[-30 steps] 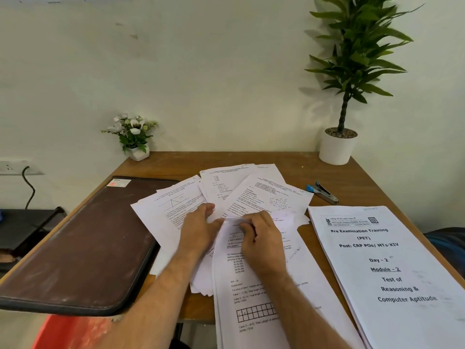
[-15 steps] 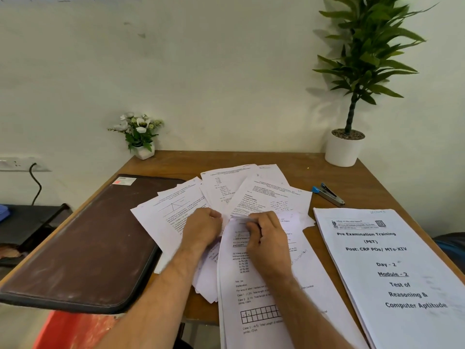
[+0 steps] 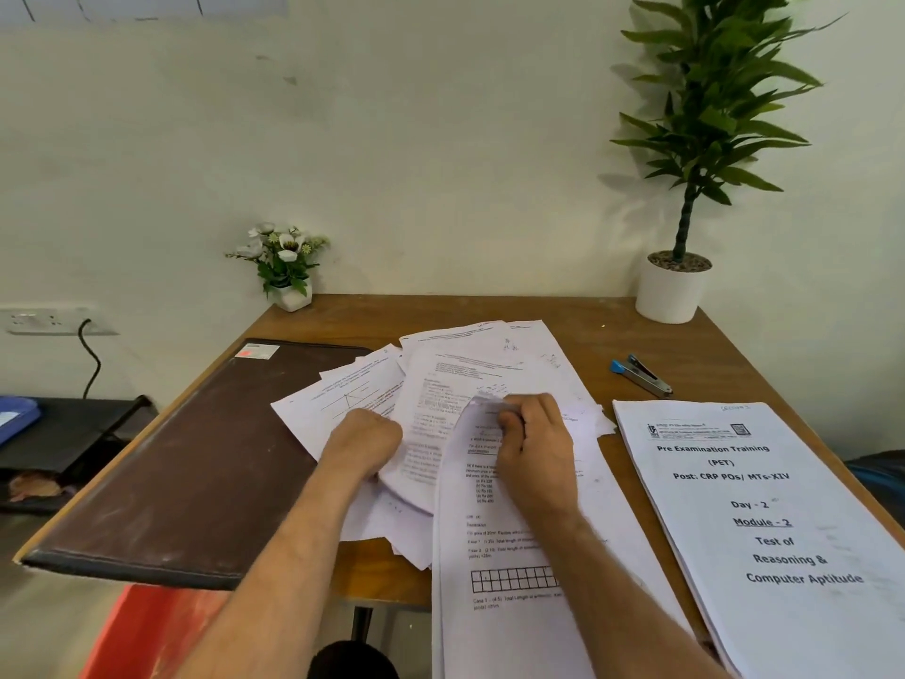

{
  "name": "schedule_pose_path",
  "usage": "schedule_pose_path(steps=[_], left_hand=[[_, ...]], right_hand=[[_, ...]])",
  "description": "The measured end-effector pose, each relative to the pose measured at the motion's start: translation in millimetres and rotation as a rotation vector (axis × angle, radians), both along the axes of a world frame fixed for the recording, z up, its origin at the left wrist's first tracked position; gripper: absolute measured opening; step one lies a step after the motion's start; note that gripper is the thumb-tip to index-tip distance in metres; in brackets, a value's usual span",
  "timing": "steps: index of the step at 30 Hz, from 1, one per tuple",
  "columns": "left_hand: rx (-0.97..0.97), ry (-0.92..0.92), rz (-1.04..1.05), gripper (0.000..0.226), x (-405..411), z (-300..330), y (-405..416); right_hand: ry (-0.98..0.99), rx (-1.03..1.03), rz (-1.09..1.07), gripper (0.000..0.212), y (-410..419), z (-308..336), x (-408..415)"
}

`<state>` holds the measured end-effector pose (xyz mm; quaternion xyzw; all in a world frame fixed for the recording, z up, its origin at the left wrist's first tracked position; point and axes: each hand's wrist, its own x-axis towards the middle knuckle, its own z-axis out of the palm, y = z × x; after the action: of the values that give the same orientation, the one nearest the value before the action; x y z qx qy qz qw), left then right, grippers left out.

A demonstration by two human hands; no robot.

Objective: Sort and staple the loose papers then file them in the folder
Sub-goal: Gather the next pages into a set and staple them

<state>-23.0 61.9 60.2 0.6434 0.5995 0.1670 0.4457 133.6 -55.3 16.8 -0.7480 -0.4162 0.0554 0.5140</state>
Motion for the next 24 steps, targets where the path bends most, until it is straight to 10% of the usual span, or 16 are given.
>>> schedule_pose_path(steps=[5, 10, 14, 17, 24], left_hand=[[-0.256, -0.006, -0.065, 0.023, -22.6, 4.6, 4.8], [0.025, 0.28, -0.134, 0.052, -3.8, -0.8, 12.9], [0.055, 0.004, -0.133, 0.017, 2.4, -13.7, 14.4], [-0.113, -0.143, -0.178, 0.043, -0.4, -10.9, 5.5], [-0.076, -0.364, -0.023, 0.024, 4.8, -20.2, 6.6]], right_hand=[[-0.025, -0.037, 0.065, 0.014, 8.1, 2.2, -1.2], [-0.062, -0.119, 0.131, 0.012, 6.4, -15.6, -7.2], [-0.067, -0.14, 0.15, 0.012, 9.0, -14.5, -10.4], [-0.077, -0.134, 0.143, 0.012, 12.3, -9.4, -12.3], [-0.114, -0.131, 0.177, 0.009, 13.5, -9.7, -17.5]])
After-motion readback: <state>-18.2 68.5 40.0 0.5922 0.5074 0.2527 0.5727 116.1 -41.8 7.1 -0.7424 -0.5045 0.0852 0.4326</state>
